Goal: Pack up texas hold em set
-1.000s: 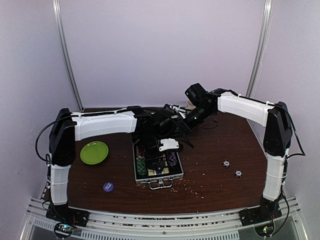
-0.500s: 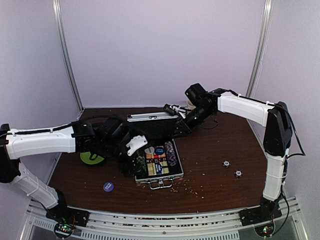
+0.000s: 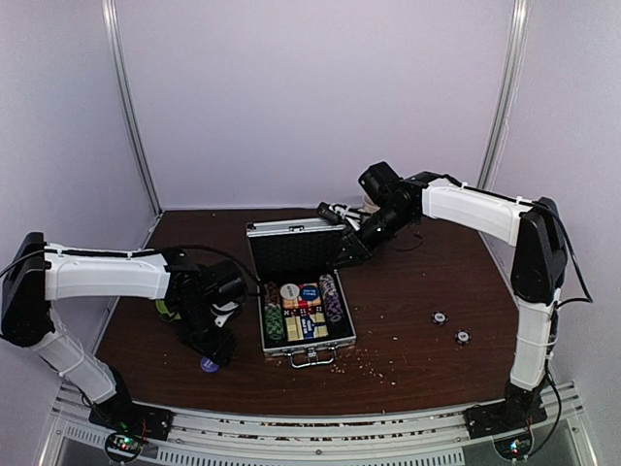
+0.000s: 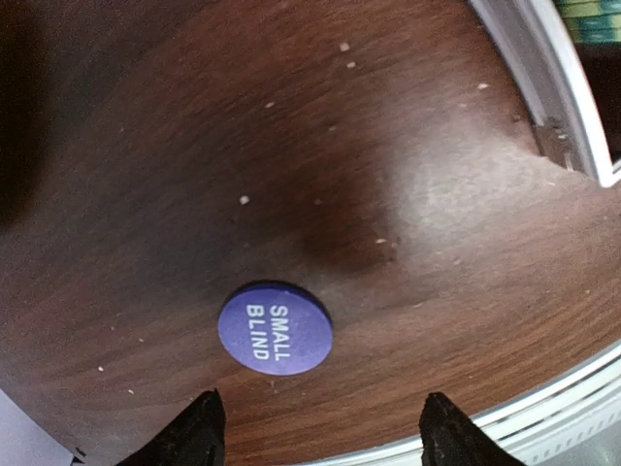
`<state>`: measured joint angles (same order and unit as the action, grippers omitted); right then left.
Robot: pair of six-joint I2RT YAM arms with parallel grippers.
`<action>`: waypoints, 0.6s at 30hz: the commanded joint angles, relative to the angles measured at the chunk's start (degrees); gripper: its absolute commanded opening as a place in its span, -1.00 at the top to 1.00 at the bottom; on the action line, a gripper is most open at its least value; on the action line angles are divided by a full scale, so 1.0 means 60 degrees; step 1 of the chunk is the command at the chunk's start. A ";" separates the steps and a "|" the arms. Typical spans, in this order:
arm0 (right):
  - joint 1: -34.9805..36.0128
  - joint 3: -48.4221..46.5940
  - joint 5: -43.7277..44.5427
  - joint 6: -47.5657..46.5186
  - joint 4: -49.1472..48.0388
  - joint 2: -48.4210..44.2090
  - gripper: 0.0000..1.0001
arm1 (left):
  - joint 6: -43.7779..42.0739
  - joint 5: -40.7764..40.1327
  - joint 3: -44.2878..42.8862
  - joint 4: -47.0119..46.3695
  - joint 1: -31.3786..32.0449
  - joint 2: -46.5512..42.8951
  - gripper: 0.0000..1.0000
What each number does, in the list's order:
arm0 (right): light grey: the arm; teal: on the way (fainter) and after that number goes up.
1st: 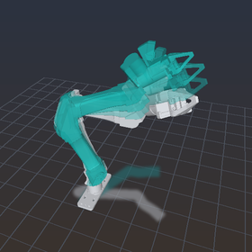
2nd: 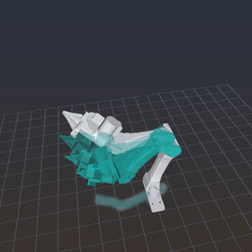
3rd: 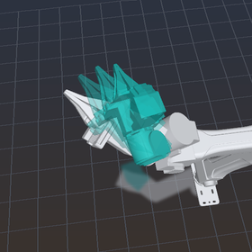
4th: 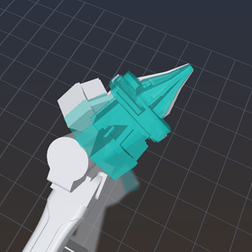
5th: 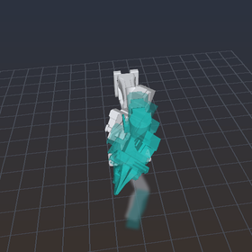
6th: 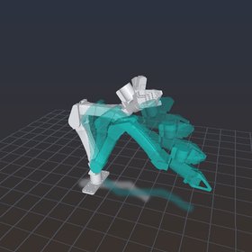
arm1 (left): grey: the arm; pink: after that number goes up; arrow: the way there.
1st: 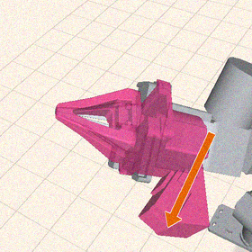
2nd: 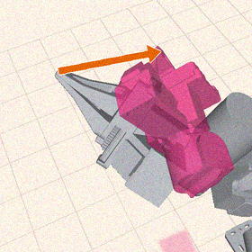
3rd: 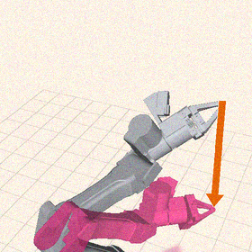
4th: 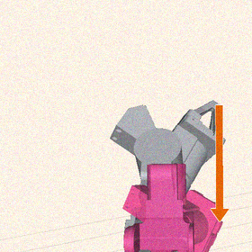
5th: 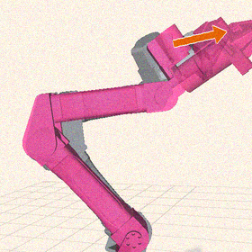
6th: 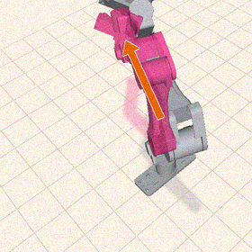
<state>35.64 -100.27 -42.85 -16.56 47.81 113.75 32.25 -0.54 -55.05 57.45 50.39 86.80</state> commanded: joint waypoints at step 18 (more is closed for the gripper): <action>0.0376 0.0232 0.0404 0.0137 0.0833 0.0785 0.23 | 0.0334 0.0466 0.0707 -0.0683 -0.0911 0.0912 -0.38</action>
<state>36.01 -100.27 -42.85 -16.58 48.18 113.75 34.41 3.60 -51.44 54.46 45.67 91.53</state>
